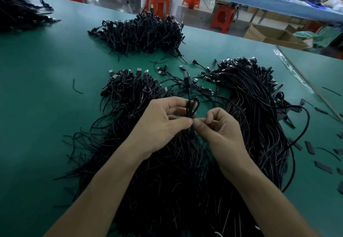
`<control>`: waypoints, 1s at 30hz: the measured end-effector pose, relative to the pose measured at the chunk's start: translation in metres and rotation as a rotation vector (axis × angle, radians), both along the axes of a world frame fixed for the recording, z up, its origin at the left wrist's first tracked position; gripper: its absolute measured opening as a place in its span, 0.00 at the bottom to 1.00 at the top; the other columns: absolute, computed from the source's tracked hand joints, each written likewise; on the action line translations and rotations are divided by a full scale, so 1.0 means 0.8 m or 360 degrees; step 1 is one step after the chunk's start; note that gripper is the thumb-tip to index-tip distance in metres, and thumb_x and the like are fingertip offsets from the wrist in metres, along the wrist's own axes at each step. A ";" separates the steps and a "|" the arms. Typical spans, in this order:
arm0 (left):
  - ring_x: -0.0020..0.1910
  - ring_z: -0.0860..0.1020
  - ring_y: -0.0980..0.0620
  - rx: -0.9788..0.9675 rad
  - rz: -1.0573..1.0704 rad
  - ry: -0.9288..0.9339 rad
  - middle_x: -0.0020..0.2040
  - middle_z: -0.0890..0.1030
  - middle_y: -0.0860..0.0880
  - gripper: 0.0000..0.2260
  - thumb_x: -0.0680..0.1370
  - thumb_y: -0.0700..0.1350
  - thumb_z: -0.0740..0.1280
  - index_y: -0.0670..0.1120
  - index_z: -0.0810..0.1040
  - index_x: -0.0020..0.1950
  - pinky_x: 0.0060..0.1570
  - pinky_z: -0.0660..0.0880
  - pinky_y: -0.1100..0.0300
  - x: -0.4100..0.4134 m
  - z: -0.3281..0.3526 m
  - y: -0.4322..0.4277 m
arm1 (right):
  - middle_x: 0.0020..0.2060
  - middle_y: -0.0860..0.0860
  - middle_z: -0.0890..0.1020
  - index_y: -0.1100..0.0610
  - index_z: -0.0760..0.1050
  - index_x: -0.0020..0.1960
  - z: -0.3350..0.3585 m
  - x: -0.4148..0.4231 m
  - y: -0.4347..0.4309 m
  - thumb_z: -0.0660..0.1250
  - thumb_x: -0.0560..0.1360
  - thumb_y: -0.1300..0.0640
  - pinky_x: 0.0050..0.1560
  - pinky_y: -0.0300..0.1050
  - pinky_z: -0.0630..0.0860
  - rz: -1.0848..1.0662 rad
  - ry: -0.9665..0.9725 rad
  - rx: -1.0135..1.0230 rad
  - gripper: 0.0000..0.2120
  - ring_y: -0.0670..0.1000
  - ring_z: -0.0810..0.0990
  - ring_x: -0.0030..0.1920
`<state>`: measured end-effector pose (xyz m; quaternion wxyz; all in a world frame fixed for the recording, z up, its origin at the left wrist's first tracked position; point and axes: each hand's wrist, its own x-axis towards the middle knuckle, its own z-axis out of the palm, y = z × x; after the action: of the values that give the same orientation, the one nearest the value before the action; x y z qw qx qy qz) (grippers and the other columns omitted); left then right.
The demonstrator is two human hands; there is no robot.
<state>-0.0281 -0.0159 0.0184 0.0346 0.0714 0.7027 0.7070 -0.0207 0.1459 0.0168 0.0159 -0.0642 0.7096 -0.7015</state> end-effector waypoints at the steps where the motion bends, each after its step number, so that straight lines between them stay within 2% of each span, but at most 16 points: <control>1: 0.42 0.83 0.43 -0.0098 0.0018 0.0041 0.47 0.86 0.51 0.14 0.74 0.40 0.72 0.56 0.83 0.55 0.47 0.81 0.53 0.001 0.000 0.001 | 0.30 0.47 0.80 0.56 0.67 0.40 0.001 -0.002 0.002 0.68 0.77 0.68 0.32 0.32 0.72 0.0052 -0.0049 -0.0039 0.14 0.41 0.75 0.30; 2: 0.41 0.83 0.40 -0.0179 0.0046 0.0076 0.46 0.86 0.52 0.14 0.73 0.44 0.72 0.58 0.83 0.55 0.46 0.81 0.48 0.002 -0.001 0.003 | 0.30 0.47 0.80 0.56 0.68 0.41 0.004 -0.006 0.005 0.68 0.77 0.68 0.33 0.32 0.72 0.0103 -0.0068 -0.0020 0.12 0.41 0.76 0.30; 4: 0.40 0.84 0.44 -0.0279 0.0123 0.0149 0.44 0.85 0.56 0.14 0.73 0.45 0.72 0.61 0.82 0.55 0.46 0.82 0.46 0.001 -0.002 0.003 | 0.32 0.48 0.82 0.56 0.73 0.44 0.009 -0.019 0.013 0.70 0.77 0.63 0.37 0.35 0.75 0.0144 -0.0026 0.0260 0.07 0.43 0.79 0.33; 6: 0.40 0.84 0.54 -0.0370 0.0238 0.0218 0.42 0.85 0.57 0.15 0.75 0.43 0.74 0.60 0.82 0.57 0.46 0.83 0.54 -0.006 -0.004 -0.003 | 0.42 0.47 0.84 0.52 0.77 0.50 0.010 -0.039 0.027 0.70 0.78 0.54 0.47 0.40 0.79 0.0005 0.0062 0.0873 0.03 0.44 0.82 0.44; 7: 0.41 0.84 0.58 -0.0426 0.0316 0.0233 0.42 0.85 0.58 0.15 0.75 0.42 0.74 0.58 0.81 0.59 0.45 0.83 0.60 -0.013 -0.006 -0.009 | 0.50 0.48 0.83 0.51 0.78 0.56 0.007 -0.051 0.038 0.68 0.79 0.51 0.55 0.44 0.78 -0.0109 0.0088 0.1296 0.07 0.46 0.80 0.52; 9: 0.40 0.81 0.68 -0.0550 0.0505 0.0257 0.40 0.83 0.61 0.18 0.75 0.43 0.75 0.55 0.79 0.62 0.41 0.76 0.75 -0.028 -0.007 -0.021 | 0.66 0.55 0.74 0.54 0.72 0.68 0.001 -0.068 0.060 0.64 0.81 0.49 0.67 0.55 0.67 -0.0290 0.0001 0.2045 0.18 0.57 0.70 0.67; 10: 0.39 0.80 0.72 -0.0602 0.0603 0.0276 0.39 0.81 0.63 0.18 0.74 0.43 0.76 0.54 0.79 0.62 0.38 0.72 0.80 -0.036 -0.007 -0.027 | 0.70 0.58 0.70 0.55 0.69 0.71 -0.003 -0.073 0.070 0.62 0.81 0.49 0.69 0.58 0.63 -0.0355 -0.0110 0.2245 0.20 0.61 0.65 0.70; 12: 0.38 0.79 0.72 -0.0726 0.0784 0.0323 0.39 0.80 0.63 0.15 0.74 0.43 0.76 0.51 0.80 0.60 0.35 0.70 0.80 -0.051 -0.005 -0.038 | 0.71 0.62 0.68 0.58 0.67 0.72 -0.012 -0.078 0.082 0.60 0.82 0.51 0.69 0.60 0.62 -0.0397 -0.0368 0.2403 0.21 0.65 0.64 0.70; 15: 0.44 0.82 0.58 -0.1001 0.0921 0.0272 0.51 0.84 0.49 0.15 0.75 0.45 0.75 0.48 0.81 0.62 0.50 0.79 0.66 -0.072 -0.008 -0.050 | 0.64 0.61 0.75 0.59 0.71 0.68 -0.024 -0.078 0.084 0.59 0.82 0.55 0.63 0.58 0.67 -0.0434 -0.0331 0.2402 0.16 0.65 0.71 0.65; 18: 0.55 0.80 0.47 -0.1220 0.0917 0.0217 0.60 0.80 0.44 0.20 0.75 0.49 0.75 0.46 0.79 0.66 0.59 0.76 0.55 -0.084 -0.016 -0.050 | 0.57 0.59 0.78 0.59 0.76 0.62 -0.025 -0.075 0.078 0.61 0.81 0.60 0.56 0.56 0.72 -0.0528 -0.0053 0.2339 0.12 0.62 0.75 0.58; 20: 0.57 0.78 0.46 -0.1241 0.0897 0.0251 0.62 0.77 0.43 0.22 0.75 0.51 0.75 0.45 0.79 0.67 0.58 0.73 0.55 -0.086 -0.019 -0.045 | 0.54 0.58 0.80 0.59 0.78 0.61 -0.025 -0.075 0.075 0.61 0.81 0.62 0.53 0.55 0.76 -0.0579 0.0105 0.2236 0.12 0.60 0.77 0.54; 22: 0.59 0.77 0.45 -0.1239 0.0877 0.0253 0.65 0.73 0.44 0.23 0.76 0.51 0.74 0.45 0.78 0.67 0.59 0.72 0.55 -0.088 -0.018 -0.042 | 0.52 0.56 0.81 0.58 0.78 0.61 -0.022 -0.076 0.066 0.62 0.81 0.62 0.52 0.53 0.79 -0.0570 0.0170 0.1950 0.11 0.56 0.79 0.51; 24: 0.58 0.77 0.45 -0.1319 0.0843 0.0212 0.66 0.71 0.45 0.23 0.76 0.51 0.74 0.46 0.77 0.69 0.59 0.73 0.54 -0.091 -0.016 -0.040 | 0.48 0.53 0.82 0.57 0.75 0.64 -0.016 -0.080 0.051 0.63 0.81 0.61 0.51 0.51 0.79 -0.0447 0.0052 0.1551 0.12 0.53 0.81 0.49; 26: 0.52 0.76 0.48 -0.1503 0.0821 0.0215 0.64 0.70 0.46 0.22 0.76 0.49 0.74 0.47 0.77 0.69 0.50 0.75 0.55 -0.091 -0.013 -0.037 | 0.43 0.52 0.83 0.58 0.74 0.64 -0.011 -0.085 0.039 0.62 0.82 0.59 0.45 0.44 0.77 -0.0326 -0.0081 0.1319 0.11 0.50 0.81 0.43; 28: 0.50 0.74 0.51 -0.1680 0.0808 0.0295 0.60 0.70 0.47 0.21 0.76 0.48 0.74 0.49 0.77 0.69 0.43 0.73 0.57 -0.087 -0.011 -0.034 | 0.35 0.50 0.80 0.57 0.80 0.55 -0.001 -0.083 0.026 0.59 0.83 0.55 0.38 0.42 0.71 -0.0227 -0.0147 0.1208 0.11 0.50 0.74 0.33; 30: 0.54 0.75 0.50 -0.1732 0.0702 0.0424 0.59 0.72 0.48 0.22 0.76 0.49 0.74 0.52 0.77 0.69 0.43 0.72 0.57 -0.082 -0.010 -0.028 | 0.25 0.45 0.70 0.55 0.83 0.49 0.013 -0.073 0.013 0.59 0.83 0.52 0.36 0.44 0.66 -0.0117 -0.0074 0.1110 0.15 0.51 0.66 0.30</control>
<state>-0.0940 -0.0386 0.0105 -0.1698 -0.0160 0.9602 0.2213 -0.0788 0.1560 0.0271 0.0277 -0.0132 0.9078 -0.4184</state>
